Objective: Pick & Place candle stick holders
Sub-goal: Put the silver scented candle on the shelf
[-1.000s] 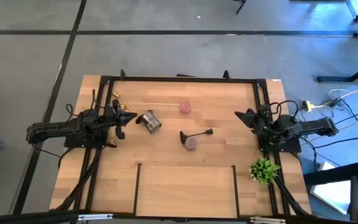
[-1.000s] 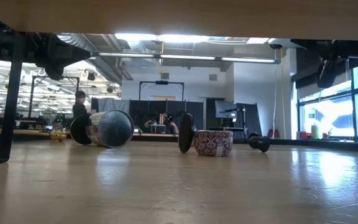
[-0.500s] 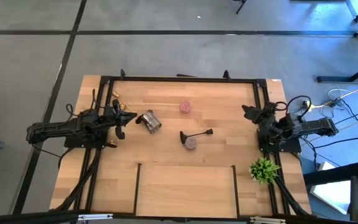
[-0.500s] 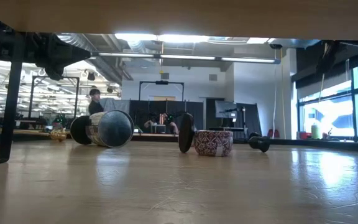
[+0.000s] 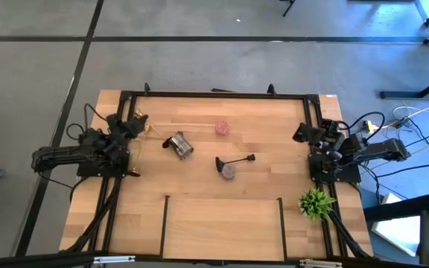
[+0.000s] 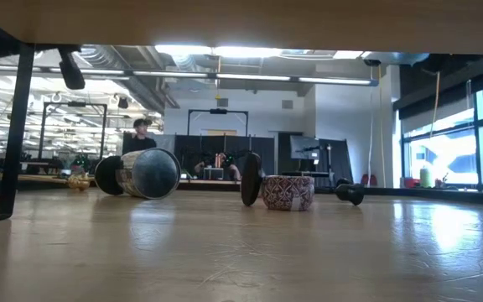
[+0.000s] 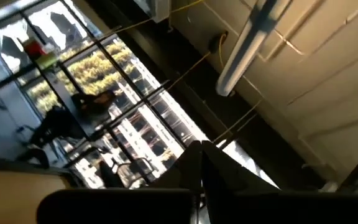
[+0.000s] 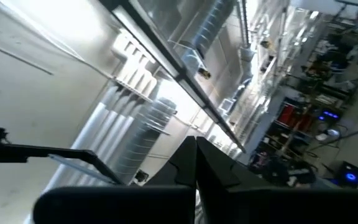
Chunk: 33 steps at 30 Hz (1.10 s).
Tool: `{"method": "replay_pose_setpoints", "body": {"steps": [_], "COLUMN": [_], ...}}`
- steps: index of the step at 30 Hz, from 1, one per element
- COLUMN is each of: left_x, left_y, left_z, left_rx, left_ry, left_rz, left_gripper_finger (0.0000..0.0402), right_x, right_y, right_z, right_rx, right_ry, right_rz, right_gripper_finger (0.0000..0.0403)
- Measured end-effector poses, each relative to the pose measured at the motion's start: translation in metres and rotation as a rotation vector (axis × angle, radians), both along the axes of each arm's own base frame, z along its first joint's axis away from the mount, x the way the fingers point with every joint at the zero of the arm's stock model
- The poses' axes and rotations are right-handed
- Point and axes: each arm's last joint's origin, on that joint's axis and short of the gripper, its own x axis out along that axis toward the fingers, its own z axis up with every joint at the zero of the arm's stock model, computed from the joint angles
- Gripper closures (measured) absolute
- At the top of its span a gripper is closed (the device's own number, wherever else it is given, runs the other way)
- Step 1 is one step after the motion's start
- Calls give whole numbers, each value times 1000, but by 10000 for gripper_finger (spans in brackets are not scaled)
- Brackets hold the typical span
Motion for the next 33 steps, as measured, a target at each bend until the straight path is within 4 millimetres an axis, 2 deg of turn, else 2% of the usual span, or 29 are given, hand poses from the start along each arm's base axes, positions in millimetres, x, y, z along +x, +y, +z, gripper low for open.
{"method": "replay_pose_setpoints", "body": {"steps": [2, 5, 11, 16, 23, 29, 33], "left_x": [0, 0, -5, -10, -2, 13, 23], "left_y": [0, -3, -5, -5, -5, -3, -2], "left_z": [0, 3, 19, 49, 101, 133, 143], "left_rx": [-52, -16, 28, 25, 190, 237, 258], "left_ry": [-41, -69, -108, -149, -58, 9, 131], "left_rz": [-56, -137, -164, -140, -80, -66, -57], "left_gripper_finger": [400, 400, 400, 400, 400, 400, 400], "right_x": [3, 11, 38, 64, 87, 98, 104], "right_y": [1, 3, 8, 12, 14, 16, 17], "right_z": [7, 25, 55, 75, 99, 106, 103], "right_rx": [-15, -45, -68, -75, -53, -69, -74], "right_ry": [6, 28, 151, 219, 241, 256, 278], "right_rz": [6, 33, 39, 2, -73, -82, -82], "right_gripper_finger": [391, 380, 356, 350, 350, 350, 350]}}
